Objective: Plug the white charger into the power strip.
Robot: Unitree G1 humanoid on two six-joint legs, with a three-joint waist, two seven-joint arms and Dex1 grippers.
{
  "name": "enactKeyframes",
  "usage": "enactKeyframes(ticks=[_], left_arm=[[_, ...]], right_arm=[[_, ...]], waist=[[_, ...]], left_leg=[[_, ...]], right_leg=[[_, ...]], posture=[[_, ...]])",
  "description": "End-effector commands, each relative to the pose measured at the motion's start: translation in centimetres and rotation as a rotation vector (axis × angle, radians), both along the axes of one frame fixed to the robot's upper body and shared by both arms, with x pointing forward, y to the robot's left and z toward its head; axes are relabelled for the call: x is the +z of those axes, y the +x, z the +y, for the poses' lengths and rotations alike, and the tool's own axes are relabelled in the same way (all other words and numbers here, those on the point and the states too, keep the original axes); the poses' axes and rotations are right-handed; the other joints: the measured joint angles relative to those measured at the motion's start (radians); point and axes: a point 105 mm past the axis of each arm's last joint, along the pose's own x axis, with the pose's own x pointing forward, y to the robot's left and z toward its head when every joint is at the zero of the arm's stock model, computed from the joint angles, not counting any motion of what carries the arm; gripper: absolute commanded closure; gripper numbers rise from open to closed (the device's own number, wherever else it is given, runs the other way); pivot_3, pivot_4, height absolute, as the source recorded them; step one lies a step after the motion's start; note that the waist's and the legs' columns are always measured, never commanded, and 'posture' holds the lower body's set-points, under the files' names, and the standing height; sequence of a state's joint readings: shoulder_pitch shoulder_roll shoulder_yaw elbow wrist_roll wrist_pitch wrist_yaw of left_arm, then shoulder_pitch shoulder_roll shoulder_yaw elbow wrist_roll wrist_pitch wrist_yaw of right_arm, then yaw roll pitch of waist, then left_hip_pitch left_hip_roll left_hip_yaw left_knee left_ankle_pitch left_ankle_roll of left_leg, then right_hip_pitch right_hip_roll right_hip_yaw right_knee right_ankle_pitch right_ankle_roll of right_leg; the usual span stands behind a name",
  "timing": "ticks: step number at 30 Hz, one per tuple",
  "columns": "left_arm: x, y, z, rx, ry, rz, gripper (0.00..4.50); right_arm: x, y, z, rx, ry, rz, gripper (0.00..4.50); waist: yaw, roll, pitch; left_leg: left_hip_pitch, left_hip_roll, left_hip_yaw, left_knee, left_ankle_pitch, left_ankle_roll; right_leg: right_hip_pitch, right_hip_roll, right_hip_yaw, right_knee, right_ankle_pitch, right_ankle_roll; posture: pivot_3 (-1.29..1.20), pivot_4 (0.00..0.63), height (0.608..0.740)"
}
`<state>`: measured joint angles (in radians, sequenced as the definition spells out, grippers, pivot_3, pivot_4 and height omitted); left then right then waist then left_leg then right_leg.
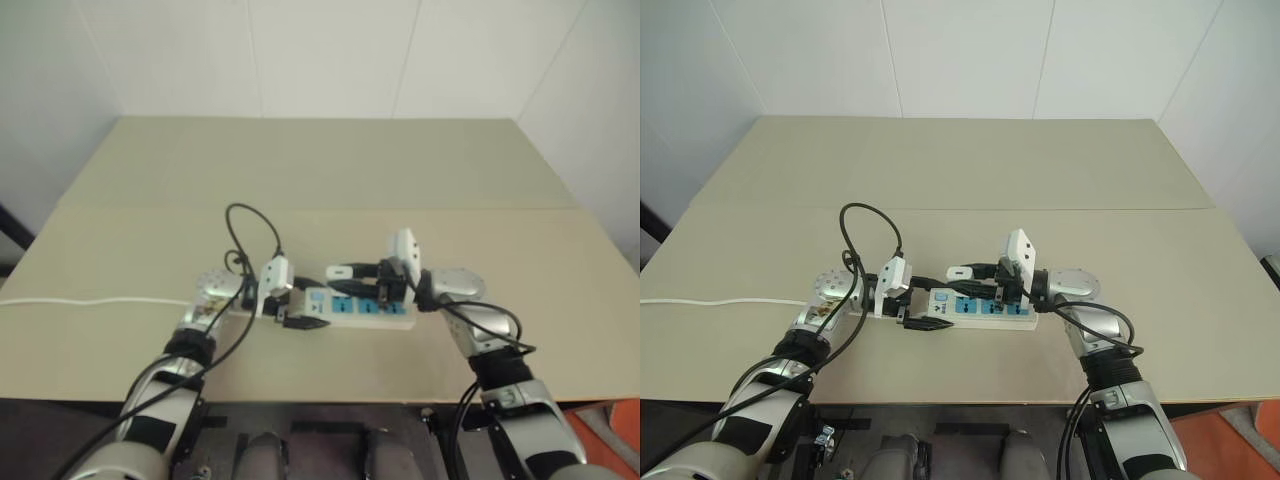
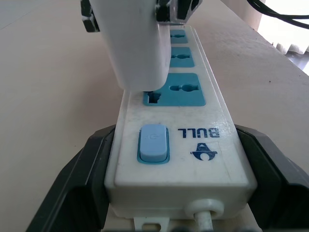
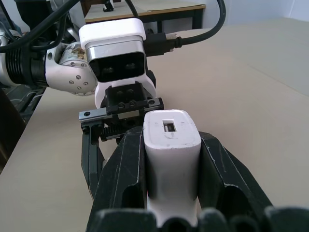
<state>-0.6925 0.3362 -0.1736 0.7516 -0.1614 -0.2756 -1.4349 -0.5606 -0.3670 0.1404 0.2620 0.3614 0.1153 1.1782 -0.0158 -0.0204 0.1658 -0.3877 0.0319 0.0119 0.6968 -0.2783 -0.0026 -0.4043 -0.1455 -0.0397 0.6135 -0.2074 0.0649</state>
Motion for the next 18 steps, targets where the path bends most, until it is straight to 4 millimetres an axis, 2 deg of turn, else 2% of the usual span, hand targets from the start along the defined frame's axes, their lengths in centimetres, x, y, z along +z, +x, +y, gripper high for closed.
enactKeyframes(ticks=[1, 18], left_arm=[[-1.01, -0.5, 0.44, -0.008, 0.042, 0.032, 1.22], [-0.95, -0.48, 0.56, -0.006, 0.046, 0.035, 1.22]], right_arm=[[1.06, -0.24, 0.18, 0.024, 0.015, -0.033, 3.38], [0.2, 0.27, 0.66, 0.001, 0.001, -0.044, 3.38]], waist=[[0.0, 0.0, 0.0], [-0.004, 0.0, 0.0]], left_leg=[[0.0, 0.0, 0.0, 0.0, 0.0, 0.0], [0.001, 0.0, 0.0, 0.0, 0.0, 0.0]], right_leg=[[0.0, 0.0, 0.0, 0.0, 0.0, 0.0], [0.0, 0.0, 0.0, 0.0, 0.0, 0.0]], posture=[[0.0, 0.15, 0.74], [0.0, 0.15, 0.74]])
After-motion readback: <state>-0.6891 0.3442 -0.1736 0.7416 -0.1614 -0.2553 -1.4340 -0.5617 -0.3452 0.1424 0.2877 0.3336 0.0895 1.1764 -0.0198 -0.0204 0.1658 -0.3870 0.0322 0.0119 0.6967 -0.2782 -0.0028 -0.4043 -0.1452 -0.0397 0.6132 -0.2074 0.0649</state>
